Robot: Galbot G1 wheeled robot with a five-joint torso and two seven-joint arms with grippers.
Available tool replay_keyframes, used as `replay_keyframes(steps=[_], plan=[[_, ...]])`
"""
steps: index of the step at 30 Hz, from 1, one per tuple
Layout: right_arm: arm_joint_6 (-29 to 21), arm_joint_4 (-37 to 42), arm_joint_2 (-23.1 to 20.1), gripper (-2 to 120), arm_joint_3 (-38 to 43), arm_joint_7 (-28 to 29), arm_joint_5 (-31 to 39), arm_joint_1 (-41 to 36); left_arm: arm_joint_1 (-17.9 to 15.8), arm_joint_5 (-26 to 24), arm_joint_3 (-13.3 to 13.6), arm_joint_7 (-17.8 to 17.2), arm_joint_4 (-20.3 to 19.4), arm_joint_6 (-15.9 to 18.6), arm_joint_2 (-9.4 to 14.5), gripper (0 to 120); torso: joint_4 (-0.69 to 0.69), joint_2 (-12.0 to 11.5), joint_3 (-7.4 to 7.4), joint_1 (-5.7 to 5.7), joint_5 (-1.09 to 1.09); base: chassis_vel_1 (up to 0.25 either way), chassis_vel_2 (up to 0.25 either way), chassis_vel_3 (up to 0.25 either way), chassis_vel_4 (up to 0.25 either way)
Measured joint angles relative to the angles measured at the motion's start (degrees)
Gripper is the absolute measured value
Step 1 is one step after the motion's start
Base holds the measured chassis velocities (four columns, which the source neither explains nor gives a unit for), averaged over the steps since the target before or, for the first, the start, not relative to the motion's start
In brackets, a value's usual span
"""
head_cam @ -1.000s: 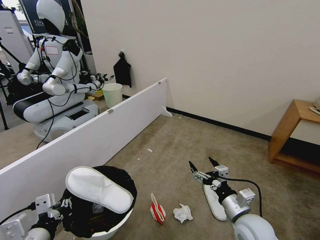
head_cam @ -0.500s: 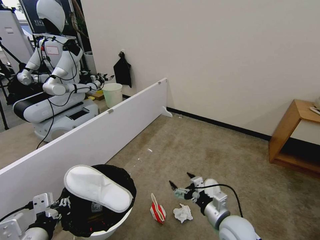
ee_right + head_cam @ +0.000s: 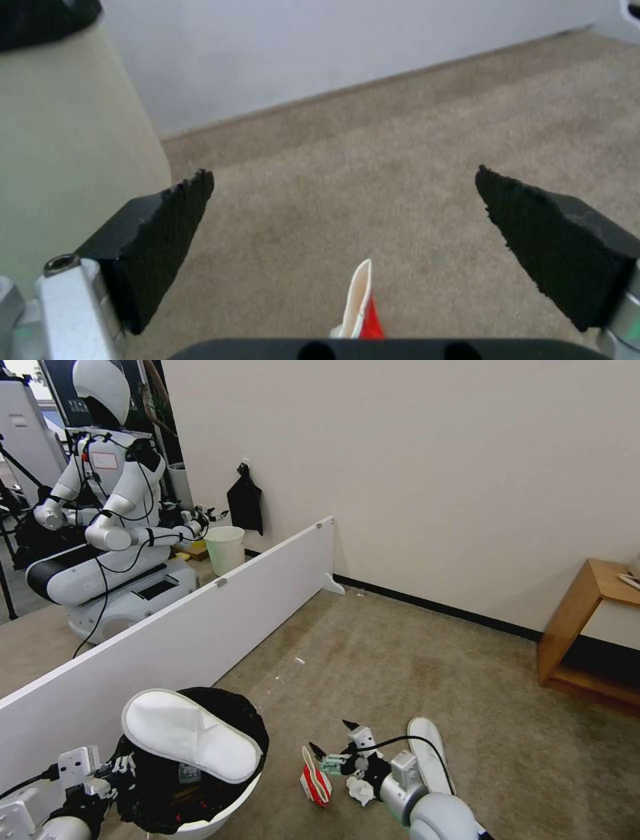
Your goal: Pick up the trash bin, then pick up the garbage from the floor and place it into the trash bin.
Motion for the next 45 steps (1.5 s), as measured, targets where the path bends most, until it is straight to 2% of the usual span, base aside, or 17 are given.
replay_keyframes(steps=[8,17,32,45], plan=[[-4.0,-4.0,3.1,100,-2.5,3.9,0.4,1.4,-0.3,0.0,0.2,0.0,0.0,0.0,0.0,4,0.00,0.0,0.00,0.00,0.00,0.000,0.000,0.000,0.000],[-7.3,-8.0,5.5,100,-1.6,6.9,2.0,1.5,-0.3,0.0,0.4,0.0,0.1,0.0,0.1,4,0.00,0.0,0.00,0.00,0.00,0.000,0.000,0.000,0.000],[-8.7,-16.5,10.1,100,-1.2,8.3,3.1,3.8,0.0,0.0,0.4,0.2,-0.1,0.0,0.3,4,0.00,0.0,0.00,0.00,0.00,0.000,0.000,0.000,0.000],[-9.1,-22.6,12.4,100,-3.0,8.3,3.5,7.0,0.1,-0.2,0.2,0.4,-0.1,-0.1,0.3,4,0.00,0.0,0.00,0.00,0.00,0.000,0.000,0.000,0.000]])
